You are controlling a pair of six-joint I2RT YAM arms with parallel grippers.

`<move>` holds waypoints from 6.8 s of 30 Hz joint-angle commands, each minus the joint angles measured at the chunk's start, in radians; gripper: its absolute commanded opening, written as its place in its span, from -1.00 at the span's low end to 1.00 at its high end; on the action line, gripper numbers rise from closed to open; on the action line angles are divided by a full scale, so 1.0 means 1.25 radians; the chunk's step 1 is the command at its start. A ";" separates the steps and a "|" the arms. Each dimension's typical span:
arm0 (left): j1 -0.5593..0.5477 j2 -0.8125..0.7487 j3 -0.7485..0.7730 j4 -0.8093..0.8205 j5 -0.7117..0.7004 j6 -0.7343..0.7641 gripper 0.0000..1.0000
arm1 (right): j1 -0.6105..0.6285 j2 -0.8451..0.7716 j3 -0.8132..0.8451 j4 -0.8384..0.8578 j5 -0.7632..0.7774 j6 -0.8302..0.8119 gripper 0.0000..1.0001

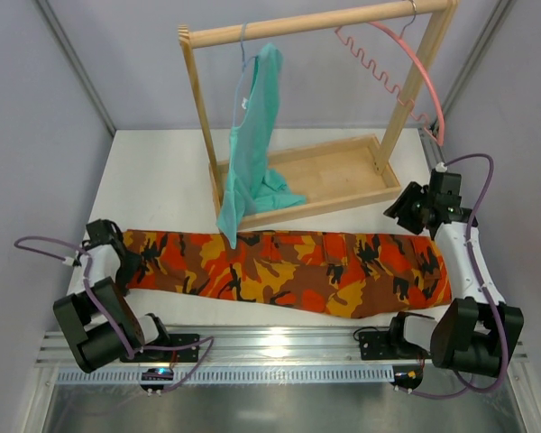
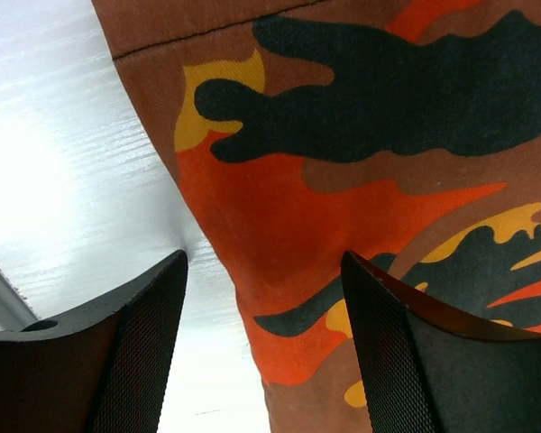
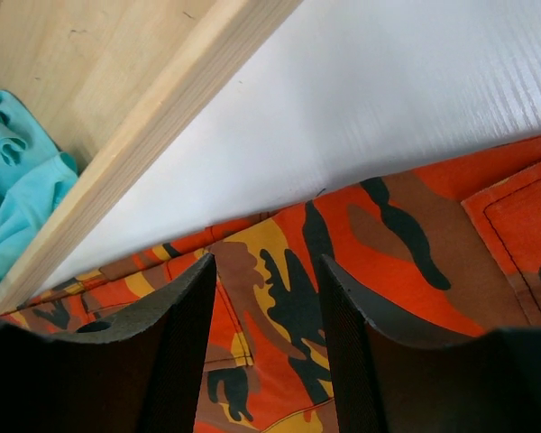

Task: Place the trousers on the hanger
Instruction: Fold the trousers

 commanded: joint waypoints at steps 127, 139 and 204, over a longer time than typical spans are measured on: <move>-0.534 0.189 0.387 -0.318 -0.173 0.189 -0.96 | 0.410 0.135 -0.167 0.098 0.509 0.427 -0.11; -0.441 0.210 0.386 -0.275 -0.123 0.234 -0.56 | 0.322 0.189 -0.197 0.154 0.480 0.375 -0.14; -0.373 0.277 0.503 -0.194 0.203 0.416 -0.09 | 0.165 0.358 0.157 -0.146 0.472 0.414 0.05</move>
